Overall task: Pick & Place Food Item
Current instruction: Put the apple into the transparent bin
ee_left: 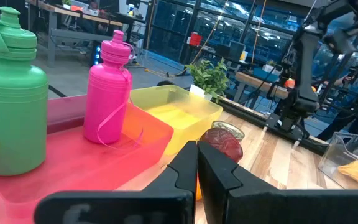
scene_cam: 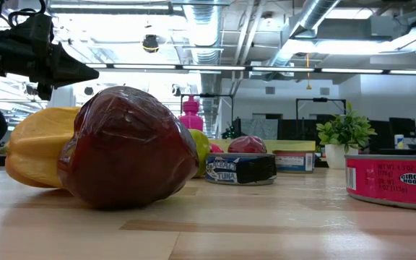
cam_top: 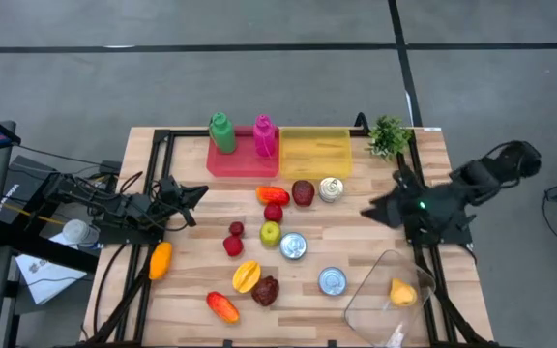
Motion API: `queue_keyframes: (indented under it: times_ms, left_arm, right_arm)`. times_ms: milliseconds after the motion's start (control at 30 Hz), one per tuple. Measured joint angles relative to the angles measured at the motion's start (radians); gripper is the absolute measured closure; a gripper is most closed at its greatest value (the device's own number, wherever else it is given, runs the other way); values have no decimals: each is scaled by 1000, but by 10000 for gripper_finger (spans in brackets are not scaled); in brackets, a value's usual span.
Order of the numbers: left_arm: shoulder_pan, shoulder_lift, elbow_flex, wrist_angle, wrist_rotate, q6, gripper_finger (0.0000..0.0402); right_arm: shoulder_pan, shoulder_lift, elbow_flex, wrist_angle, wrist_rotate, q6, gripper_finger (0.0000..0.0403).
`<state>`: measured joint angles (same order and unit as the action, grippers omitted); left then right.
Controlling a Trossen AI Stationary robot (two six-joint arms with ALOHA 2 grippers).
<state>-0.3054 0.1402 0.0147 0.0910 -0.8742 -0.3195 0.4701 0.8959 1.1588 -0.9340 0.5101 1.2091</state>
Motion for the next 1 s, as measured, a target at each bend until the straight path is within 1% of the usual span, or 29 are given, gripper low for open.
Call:
queue_keyframes:
  times_ms: [67, 133, 233, 333, 433, 567, 767, 867, 1000]
  left_arm:
    - [0, 0, 0, 0, 0, 0, 401]
    - [0, 0, 0, 0, 0, 0, 401]
    - [0, 0, 0, 0, 0, 0, 401]
    - [0, 0, 0, 0, 0, 0, 401]
    - [0, 0, 0, 0, 0, 0, 401]
    - [0, 0, 0, 0, 0, 0, 401]
    - [0, 0, 0, 0, 0, 0, 401]
    - [0, 0, 0, 0, 0, 0, 401]
    - [0, 0, 0, 0, 0, 0, 401]
  right_arm:
    - [-100, 35, 14, 0, -28, -60, 22]
    - [-197, 87, 33, 0, -79, -89, 22]
    - [-327, 177, 76, -4, -206, -103, 22]
    - [-419, 290, 126, -4, -328, -156, 22]
    - [-477, 420, 186, -11, -383, -230, 22]
    - [-538, 593, 293, -60, -397, -325, 22]
    - [-603, 829, 464, -192, -397, -408, 22]
    - [-622, 914, 504, -203, -397, -425, 22]
    - [-639, 986, 519, -194, -401, -432, 22]
